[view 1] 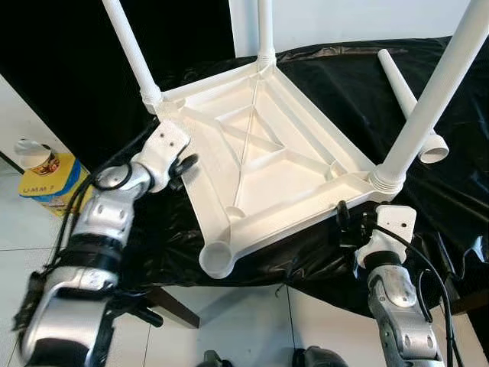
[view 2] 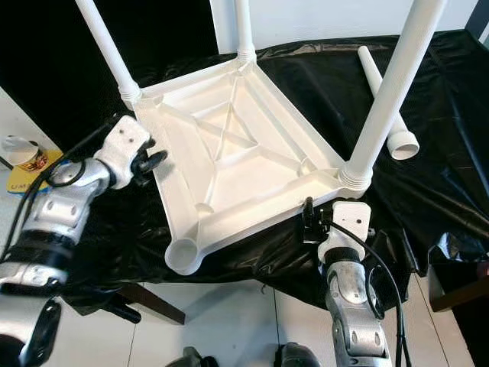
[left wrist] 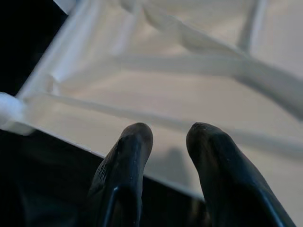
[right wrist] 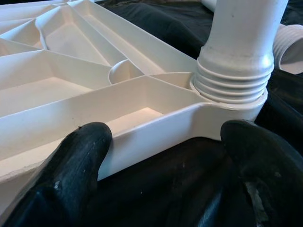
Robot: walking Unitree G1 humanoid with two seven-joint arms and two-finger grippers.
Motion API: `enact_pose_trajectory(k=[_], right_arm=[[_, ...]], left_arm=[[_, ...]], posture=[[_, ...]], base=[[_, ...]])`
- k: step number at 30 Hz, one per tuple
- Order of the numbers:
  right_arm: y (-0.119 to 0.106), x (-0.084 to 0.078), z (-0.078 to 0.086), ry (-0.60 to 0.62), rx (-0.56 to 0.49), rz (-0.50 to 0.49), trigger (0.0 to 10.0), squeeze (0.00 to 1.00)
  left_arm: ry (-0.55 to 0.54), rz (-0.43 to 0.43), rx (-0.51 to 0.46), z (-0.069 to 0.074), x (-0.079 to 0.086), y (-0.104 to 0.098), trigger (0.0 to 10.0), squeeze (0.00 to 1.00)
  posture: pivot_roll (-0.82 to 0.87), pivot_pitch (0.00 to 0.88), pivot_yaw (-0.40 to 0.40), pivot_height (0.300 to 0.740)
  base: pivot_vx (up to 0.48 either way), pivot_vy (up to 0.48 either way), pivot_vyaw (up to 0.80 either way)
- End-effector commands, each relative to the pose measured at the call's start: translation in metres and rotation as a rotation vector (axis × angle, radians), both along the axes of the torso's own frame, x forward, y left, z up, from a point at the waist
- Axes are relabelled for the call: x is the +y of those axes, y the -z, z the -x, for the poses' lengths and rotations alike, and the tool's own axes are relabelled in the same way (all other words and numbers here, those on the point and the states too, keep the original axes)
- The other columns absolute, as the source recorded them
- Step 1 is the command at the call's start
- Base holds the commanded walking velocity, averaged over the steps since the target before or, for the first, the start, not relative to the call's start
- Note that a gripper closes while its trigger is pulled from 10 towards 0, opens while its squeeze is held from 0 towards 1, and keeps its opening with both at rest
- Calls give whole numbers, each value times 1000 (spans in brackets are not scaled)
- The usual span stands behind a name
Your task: Building children table
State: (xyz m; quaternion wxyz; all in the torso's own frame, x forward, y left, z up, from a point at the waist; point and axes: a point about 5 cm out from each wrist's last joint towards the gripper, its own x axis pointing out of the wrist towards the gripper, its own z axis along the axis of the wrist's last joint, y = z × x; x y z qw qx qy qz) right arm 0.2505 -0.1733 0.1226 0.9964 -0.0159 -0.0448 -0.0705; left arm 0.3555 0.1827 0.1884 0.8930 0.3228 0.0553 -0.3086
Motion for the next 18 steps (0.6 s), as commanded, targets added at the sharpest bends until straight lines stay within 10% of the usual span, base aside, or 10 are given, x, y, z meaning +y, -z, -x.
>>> enact_pose_trajectory(k=[1, 18], right_arm=[[8, -2, 2, 13, 42, -2, 10000, 0], [13, 6, -5, 3, 72, -22, 10000, 0]], left_arm=[[154, -85, 95, 19, -3, 17, 10000, 0], [493, -140, 259, 71, -51, 58, 10000, 0]], posture=[[-114, 116, 65, 740], [-105, 118, 72, 740]], base=[[0, 0, 0], [0, 0, 0]])
